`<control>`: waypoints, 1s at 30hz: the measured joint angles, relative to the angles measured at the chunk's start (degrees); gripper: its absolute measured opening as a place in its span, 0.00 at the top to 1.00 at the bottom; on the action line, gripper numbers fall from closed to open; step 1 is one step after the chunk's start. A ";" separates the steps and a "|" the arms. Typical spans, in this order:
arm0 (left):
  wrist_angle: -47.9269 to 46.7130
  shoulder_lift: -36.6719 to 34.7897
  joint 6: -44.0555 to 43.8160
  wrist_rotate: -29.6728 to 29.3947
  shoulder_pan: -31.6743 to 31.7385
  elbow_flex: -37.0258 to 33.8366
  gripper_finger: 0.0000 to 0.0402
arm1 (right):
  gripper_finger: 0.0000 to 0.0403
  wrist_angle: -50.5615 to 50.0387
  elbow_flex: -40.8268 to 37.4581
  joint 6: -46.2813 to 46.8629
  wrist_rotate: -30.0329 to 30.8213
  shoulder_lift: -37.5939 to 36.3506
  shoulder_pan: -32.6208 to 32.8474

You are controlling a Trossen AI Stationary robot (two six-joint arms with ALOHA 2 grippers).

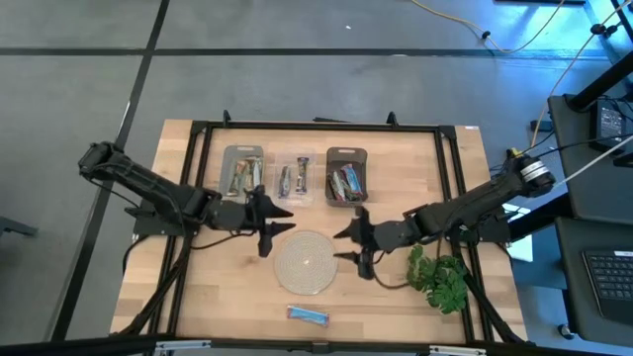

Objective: Pick and place Granola Bars by type
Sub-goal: Put the red granola bar into the black bin

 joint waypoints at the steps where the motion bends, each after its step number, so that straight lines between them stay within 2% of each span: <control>1: -0.24 0.00 -0.03 -0.91 -0.73 0.00 0.66 | 0.42 1.17 0.01 -0.65 -0.66 0.96 0.17; 6: -0.98 0.00 -2.22 -3.82 -2.99 0.00 0.66 | 0.46 -0.02 3.29 -4.35 -0.96 5.90 2.16; 11: -4.02 0.00 -4.45 -3.76 -4.03 0.00 0.66 | 0.47 -2.91 11.09 -6.10 -1.53 12.53 4.69; 22: -11.72 0.00 -6.57 -3.01 -7.33 0.00 0.66 | 0.47 -21.48 33.16 3.18 -1.63 31.81 7.44; 27: -12.28 0.00 -6.57 -2.98 -8.75 0.00 0.66 | 0.47 -22.68 37.53 8.54 -6.27 36.97 7.63; 30: -12.27 0.00 -6.57 -3.01 -9.40 0.00 0.66 | 0.47 -21.72 38.91 9.70 -12.65 38.64 7.61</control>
